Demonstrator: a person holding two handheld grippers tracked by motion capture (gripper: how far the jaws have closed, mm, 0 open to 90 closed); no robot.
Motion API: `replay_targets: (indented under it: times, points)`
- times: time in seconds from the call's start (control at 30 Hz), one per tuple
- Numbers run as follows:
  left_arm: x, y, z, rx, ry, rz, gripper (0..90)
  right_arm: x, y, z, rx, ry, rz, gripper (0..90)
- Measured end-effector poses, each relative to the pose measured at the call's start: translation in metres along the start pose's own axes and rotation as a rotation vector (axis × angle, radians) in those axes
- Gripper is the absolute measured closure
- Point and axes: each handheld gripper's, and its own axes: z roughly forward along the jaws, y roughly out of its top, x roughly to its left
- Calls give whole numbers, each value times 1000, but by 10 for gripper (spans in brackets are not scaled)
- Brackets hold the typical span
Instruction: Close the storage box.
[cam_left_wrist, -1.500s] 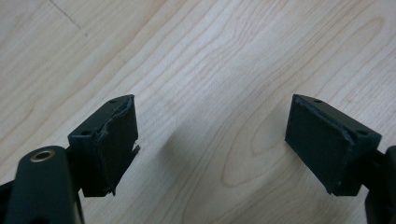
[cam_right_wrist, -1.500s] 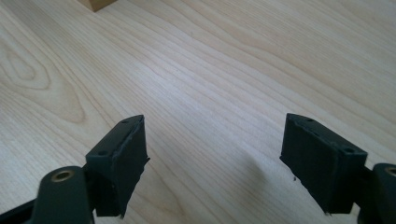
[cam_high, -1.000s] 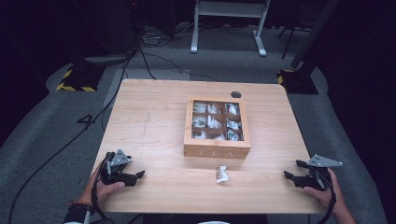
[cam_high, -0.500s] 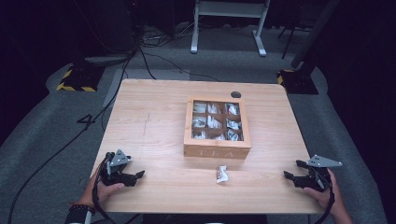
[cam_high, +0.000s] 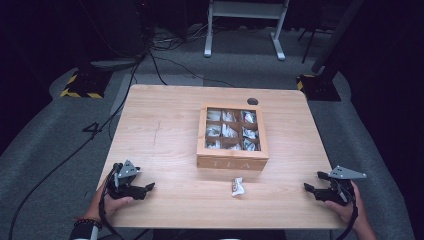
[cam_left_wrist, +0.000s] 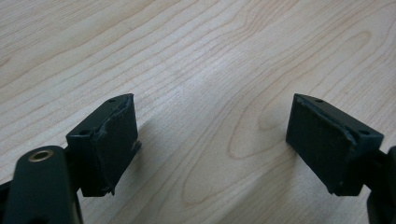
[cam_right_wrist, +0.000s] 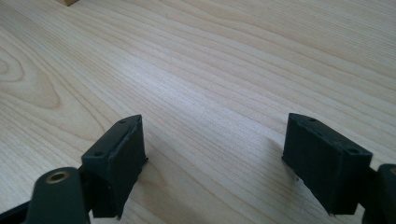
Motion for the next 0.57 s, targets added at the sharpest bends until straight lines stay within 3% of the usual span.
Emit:
replay_targets:
  times: [0.57]
  points:
    - [0, 0, 0, 0, 0, -6, 169, -1, 0, 0, -2, -6, 5, 213]
